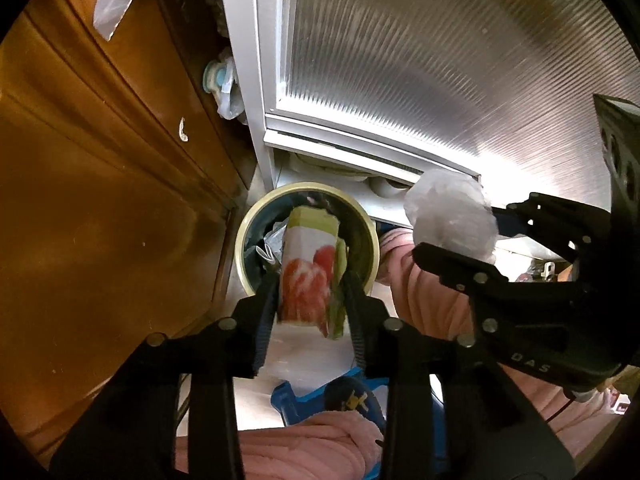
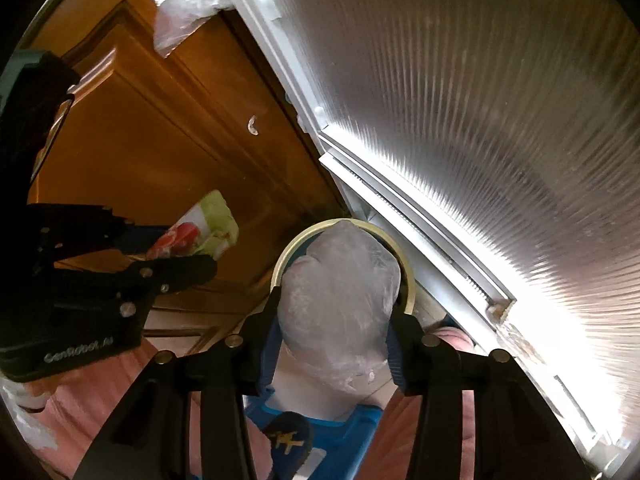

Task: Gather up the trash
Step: 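Open the right gripper over the bin while the left gripper releases the strawberry packet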

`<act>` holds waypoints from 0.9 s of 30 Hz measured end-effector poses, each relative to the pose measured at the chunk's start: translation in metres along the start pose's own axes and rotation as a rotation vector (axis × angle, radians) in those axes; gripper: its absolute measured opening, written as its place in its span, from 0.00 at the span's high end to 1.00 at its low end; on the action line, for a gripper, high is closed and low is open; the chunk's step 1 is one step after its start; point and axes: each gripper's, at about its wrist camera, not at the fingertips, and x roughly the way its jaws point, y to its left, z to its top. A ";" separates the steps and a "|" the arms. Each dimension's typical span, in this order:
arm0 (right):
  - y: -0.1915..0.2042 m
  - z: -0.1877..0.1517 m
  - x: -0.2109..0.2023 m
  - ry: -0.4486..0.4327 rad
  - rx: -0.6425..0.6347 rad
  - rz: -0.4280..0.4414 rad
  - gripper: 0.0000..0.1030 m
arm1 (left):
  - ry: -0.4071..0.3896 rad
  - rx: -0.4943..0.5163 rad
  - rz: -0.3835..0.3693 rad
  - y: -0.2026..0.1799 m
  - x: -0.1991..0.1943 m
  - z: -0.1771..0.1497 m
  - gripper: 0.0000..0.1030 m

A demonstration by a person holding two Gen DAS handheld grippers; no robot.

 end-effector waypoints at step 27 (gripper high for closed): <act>0.022 -0.008 -0.059 -0.083 -0.013 0.007 0.43 | -0.094 0.035 0.024 -0.022 -0.074 -0.011 0.25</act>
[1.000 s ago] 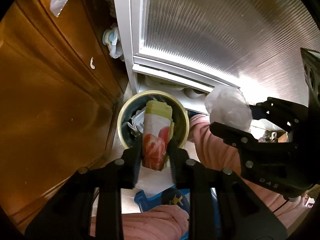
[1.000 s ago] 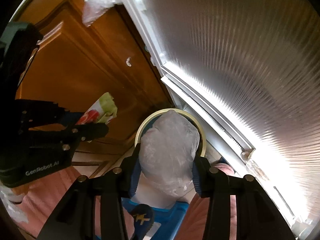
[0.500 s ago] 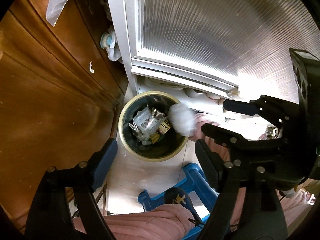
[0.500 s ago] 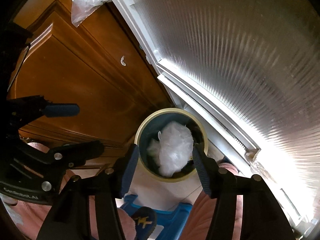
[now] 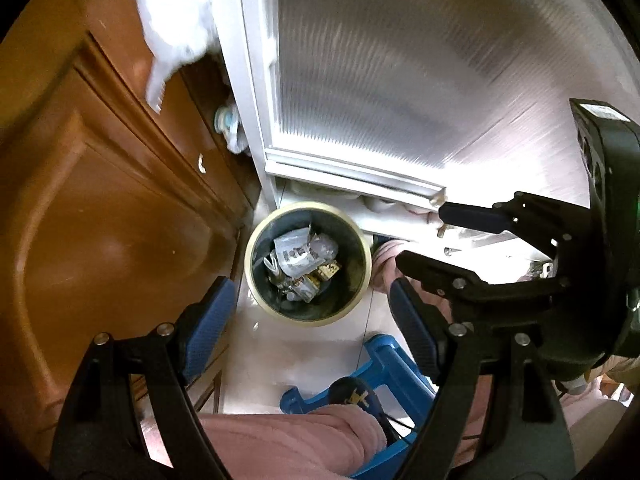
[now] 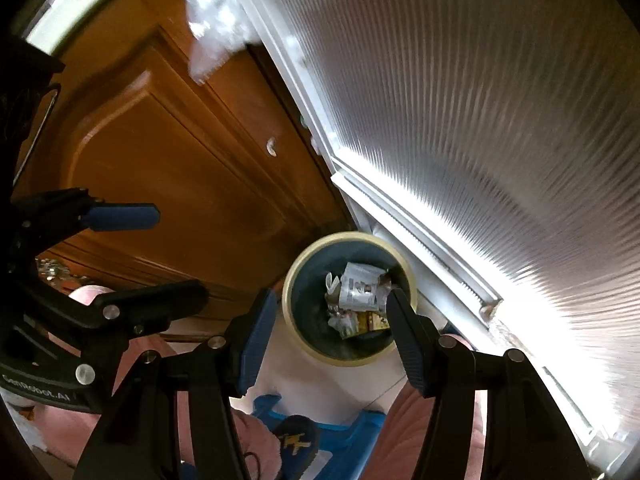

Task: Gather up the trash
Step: 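Open the right gripper over the bin while the left gripper releases the strawberry packet, then raise both grippers back up over the counter toward the remaining items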

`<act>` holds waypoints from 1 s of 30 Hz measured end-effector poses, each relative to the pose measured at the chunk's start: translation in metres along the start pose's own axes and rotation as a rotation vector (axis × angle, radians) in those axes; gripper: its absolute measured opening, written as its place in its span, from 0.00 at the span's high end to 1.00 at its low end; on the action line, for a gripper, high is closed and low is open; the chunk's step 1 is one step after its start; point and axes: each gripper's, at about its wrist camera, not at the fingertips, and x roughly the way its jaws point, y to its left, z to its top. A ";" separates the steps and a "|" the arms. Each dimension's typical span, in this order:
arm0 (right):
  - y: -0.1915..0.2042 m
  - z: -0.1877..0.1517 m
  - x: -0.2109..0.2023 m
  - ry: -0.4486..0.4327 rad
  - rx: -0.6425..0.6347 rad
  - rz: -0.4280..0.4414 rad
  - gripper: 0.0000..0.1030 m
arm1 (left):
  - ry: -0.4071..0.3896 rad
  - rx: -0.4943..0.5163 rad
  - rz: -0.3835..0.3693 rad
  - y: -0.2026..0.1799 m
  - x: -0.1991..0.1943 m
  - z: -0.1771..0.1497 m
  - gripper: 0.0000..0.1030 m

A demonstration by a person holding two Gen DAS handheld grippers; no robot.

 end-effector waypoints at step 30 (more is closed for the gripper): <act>0.027 0.173 -0.313 -0.421 -0.047 -0.122 0.38 | -0.474 0.170 0.103 -0.024 -0.287 0.127 0.25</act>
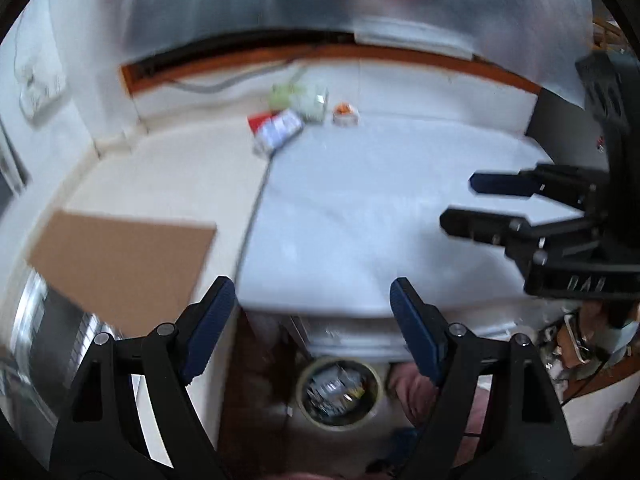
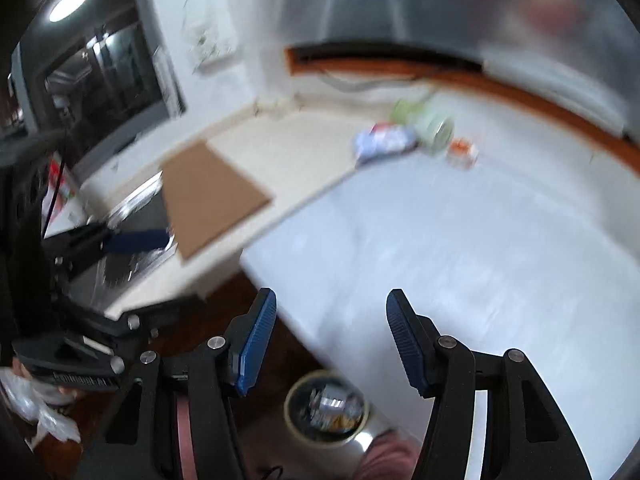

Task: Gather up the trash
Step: 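Raise both grippers back up over the counter toward the remaining items, then grasp the white-and-blue carton with the left gripper while the right gripper grasps the orange paper cup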

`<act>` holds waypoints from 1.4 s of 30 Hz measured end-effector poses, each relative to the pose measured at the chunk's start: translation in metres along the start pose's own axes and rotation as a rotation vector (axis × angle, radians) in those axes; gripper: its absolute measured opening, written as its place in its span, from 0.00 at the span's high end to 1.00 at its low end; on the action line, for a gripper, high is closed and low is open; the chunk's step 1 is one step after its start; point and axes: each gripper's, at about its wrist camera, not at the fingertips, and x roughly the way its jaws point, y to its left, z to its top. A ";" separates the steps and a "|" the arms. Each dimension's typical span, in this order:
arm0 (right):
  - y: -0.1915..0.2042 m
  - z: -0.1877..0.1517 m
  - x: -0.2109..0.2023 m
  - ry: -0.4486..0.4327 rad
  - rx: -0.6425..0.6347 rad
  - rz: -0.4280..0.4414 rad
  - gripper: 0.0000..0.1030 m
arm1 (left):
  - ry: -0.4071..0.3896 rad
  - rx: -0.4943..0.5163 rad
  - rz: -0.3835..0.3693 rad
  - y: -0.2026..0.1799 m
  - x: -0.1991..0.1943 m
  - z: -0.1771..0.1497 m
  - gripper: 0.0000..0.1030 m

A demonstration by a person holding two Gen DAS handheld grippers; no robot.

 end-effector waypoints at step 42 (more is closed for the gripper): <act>-0.214 0.153 0.301 0.082 0.171 -0.224 0.48 | 0.182 -0.030 0.114 0.054 0.341 0.181 0.62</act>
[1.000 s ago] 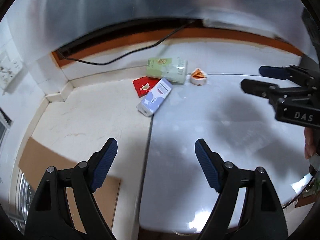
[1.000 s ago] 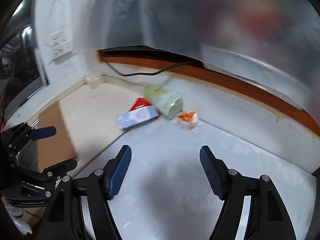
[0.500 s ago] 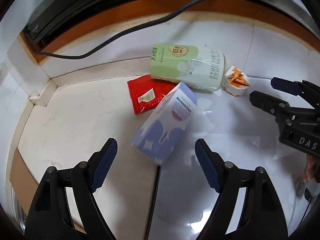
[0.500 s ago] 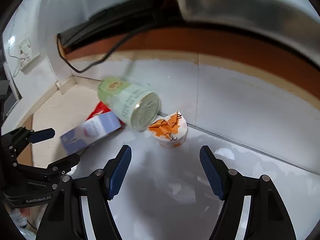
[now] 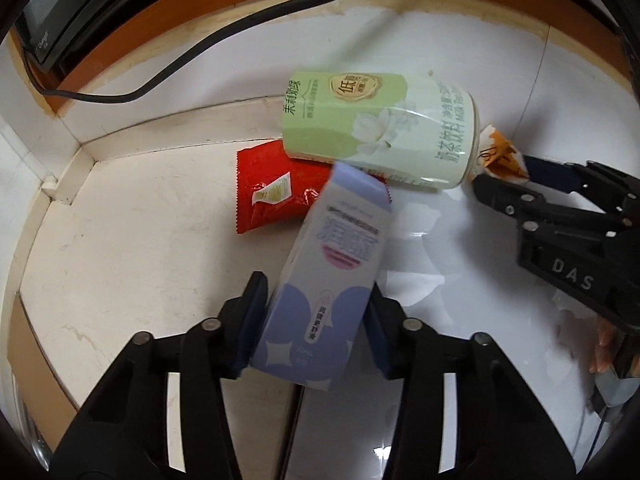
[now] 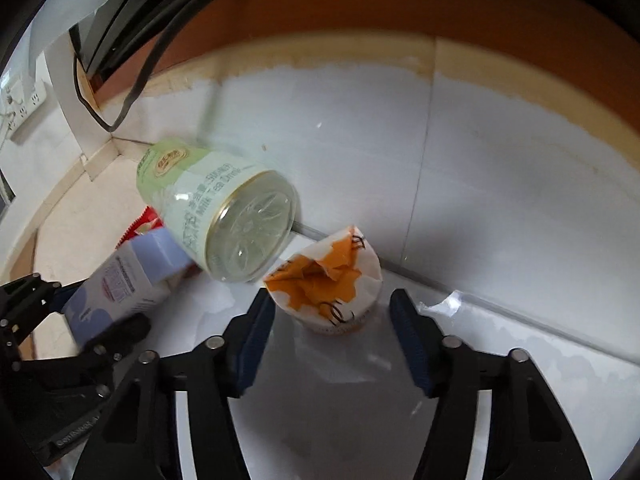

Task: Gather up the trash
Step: 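Grasp the white-and-blue carton with the left gripper while the right gripper grasps the orange paper cup, then carry the carton and paper cup down over the floor bin with both grippers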

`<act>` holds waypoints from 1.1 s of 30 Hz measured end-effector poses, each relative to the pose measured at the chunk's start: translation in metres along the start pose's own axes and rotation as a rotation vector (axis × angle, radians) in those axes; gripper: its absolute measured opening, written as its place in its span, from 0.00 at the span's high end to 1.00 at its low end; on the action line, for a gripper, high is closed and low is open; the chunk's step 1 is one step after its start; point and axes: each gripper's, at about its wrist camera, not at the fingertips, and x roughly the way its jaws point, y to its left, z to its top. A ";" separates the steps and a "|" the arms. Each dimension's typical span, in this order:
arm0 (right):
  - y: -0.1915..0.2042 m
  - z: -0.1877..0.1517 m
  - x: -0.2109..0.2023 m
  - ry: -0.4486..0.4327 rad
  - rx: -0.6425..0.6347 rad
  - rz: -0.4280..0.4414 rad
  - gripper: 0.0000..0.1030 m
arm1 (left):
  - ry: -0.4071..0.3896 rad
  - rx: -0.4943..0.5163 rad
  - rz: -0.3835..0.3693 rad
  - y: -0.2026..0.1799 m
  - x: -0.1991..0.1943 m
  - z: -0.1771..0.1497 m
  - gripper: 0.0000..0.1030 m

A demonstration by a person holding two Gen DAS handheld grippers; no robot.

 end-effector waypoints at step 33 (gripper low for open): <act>0.073 -0.179 -0.296 -0.187 -0.080 0.253 0.49 | -0.165 -0.186 -0.136 -0.009 -0.251 -0.205 0.66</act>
